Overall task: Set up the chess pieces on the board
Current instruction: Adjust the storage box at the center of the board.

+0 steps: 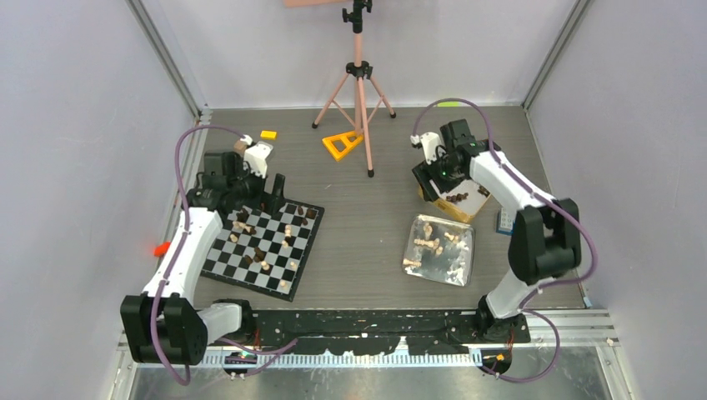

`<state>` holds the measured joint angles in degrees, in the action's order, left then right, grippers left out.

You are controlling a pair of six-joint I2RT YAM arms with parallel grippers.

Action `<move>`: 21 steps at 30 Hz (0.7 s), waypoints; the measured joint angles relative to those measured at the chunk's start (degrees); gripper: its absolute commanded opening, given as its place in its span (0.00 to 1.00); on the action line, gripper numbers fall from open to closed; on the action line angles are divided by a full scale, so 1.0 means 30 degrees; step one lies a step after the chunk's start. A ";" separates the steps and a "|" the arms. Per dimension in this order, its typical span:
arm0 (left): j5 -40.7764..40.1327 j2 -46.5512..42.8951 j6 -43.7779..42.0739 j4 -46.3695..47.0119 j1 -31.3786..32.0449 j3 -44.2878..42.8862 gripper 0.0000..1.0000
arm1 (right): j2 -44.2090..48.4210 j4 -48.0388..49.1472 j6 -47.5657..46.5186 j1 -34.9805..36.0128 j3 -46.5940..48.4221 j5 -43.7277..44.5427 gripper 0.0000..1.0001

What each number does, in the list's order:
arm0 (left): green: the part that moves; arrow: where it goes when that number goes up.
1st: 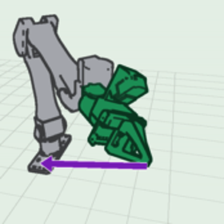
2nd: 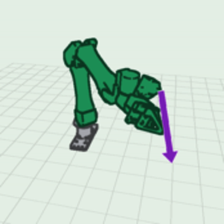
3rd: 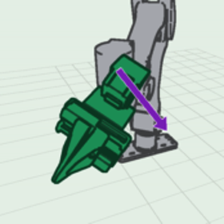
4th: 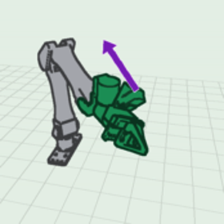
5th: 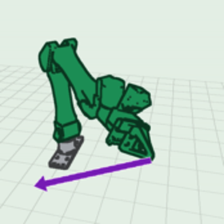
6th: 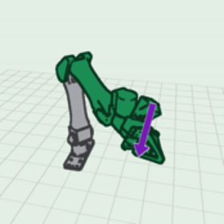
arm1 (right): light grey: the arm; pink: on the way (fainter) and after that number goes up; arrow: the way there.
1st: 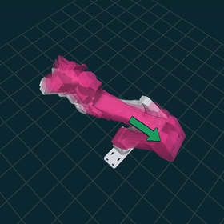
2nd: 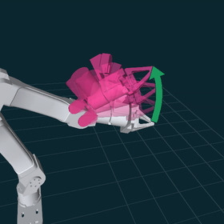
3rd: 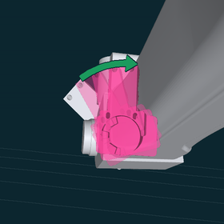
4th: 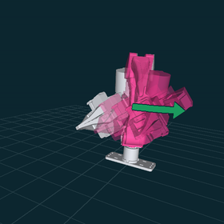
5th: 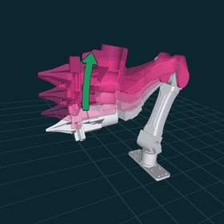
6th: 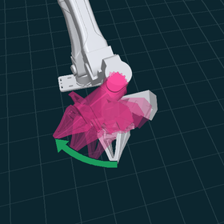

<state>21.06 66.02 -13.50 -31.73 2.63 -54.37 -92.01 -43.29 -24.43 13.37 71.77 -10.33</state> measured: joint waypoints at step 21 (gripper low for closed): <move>-0.0015 0.1253 -0.0022 0.0495 0.0000 -0.0328 0.98 | -0.6353 -0.0714 -0.2834 0.2142 0.3213 0.0277 0.15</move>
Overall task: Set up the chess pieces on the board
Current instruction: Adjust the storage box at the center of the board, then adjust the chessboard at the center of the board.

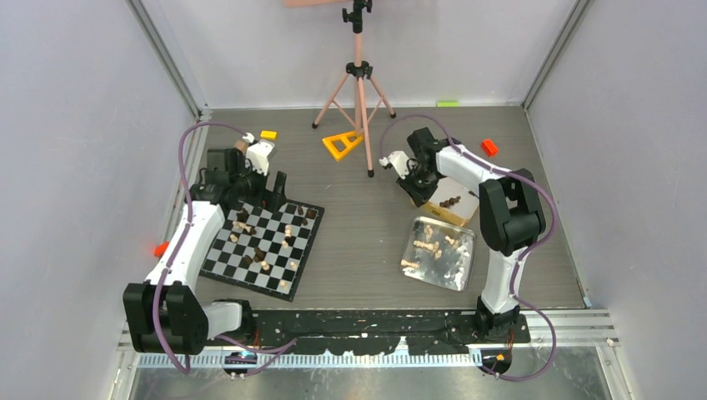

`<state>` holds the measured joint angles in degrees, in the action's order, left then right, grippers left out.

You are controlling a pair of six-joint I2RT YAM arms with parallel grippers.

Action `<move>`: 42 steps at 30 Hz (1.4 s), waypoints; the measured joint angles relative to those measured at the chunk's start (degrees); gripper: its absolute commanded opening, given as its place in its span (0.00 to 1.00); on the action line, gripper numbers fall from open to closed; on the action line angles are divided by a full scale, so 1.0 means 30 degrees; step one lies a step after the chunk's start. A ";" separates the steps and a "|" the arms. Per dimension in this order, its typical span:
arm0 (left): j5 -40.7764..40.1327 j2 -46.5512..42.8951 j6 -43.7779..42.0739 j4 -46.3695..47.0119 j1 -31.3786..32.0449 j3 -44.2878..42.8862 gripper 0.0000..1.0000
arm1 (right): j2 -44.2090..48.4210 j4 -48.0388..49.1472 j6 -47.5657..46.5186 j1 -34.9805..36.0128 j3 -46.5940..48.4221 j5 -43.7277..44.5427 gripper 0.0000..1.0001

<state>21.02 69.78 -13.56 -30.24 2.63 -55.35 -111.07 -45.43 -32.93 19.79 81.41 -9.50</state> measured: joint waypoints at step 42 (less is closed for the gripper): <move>-0.2047 0.6827 -0.0896 -0.6885 -1.0411 -0.4102 0.99 | 0.5056 -0.1778 -0.2419 -0.0874 -0.2361 0.0583 0.64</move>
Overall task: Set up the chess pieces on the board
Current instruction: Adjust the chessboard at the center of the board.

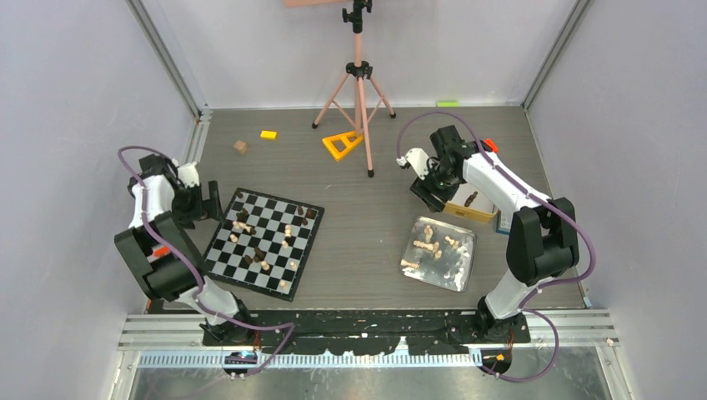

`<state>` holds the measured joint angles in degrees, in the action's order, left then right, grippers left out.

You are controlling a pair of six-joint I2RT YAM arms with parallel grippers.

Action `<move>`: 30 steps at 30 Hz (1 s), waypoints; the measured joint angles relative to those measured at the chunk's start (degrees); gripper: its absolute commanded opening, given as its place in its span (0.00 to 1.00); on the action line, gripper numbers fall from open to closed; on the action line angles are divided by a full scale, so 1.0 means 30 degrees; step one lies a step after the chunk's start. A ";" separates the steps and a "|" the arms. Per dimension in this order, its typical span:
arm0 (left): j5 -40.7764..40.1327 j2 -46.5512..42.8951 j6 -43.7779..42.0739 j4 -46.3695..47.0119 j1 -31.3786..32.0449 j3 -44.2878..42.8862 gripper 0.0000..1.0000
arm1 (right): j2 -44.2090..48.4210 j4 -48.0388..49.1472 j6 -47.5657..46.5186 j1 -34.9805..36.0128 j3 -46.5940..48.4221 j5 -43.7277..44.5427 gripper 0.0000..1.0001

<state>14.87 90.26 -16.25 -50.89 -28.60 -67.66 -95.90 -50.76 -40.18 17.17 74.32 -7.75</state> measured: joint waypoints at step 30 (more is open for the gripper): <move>0.4954 0.4488 0.1945 0.0510 0.2404 -0.0015 0.99 | 0.0561 0.0073 0.1683 0.0044 -0.0386 -0.1472 0.65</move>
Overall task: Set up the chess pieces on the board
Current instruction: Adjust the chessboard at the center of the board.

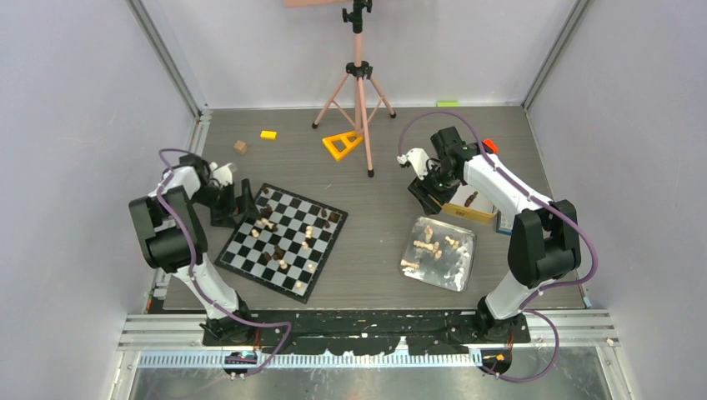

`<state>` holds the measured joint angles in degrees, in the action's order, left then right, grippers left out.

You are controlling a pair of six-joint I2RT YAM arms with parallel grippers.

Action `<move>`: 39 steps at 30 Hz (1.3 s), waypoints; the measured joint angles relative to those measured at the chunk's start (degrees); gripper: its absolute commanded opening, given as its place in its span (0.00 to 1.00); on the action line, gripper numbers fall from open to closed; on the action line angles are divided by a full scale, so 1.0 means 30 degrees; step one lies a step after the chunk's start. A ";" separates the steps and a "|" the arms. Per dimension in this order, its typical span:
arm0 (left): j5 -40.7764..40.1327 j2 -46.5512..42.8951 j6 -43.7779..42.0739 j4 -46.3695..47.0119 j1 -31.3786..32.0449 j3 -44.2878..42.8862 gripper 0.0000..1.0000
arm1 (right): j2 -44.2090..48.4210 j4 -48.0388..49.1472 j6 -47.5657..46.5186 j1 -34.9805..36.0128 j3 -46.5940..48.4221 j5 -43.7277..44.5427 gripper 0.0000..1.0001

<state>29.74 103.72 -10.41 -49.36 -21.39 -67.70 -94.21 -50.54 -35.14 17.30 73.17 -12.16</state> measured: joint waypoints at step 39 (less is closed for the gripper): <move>0.2076 0.0685 0.2251 0.1953 0.6630 -0.0678 0.98 | -0.3985 0.3271 0.0685 0.5413 -0.0590 -0.2696 0.61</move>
<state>35.97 105.78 -3.66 -43.51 -1.50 -69.73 -106.17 -40.73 -33.08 33.54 71.40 -20.25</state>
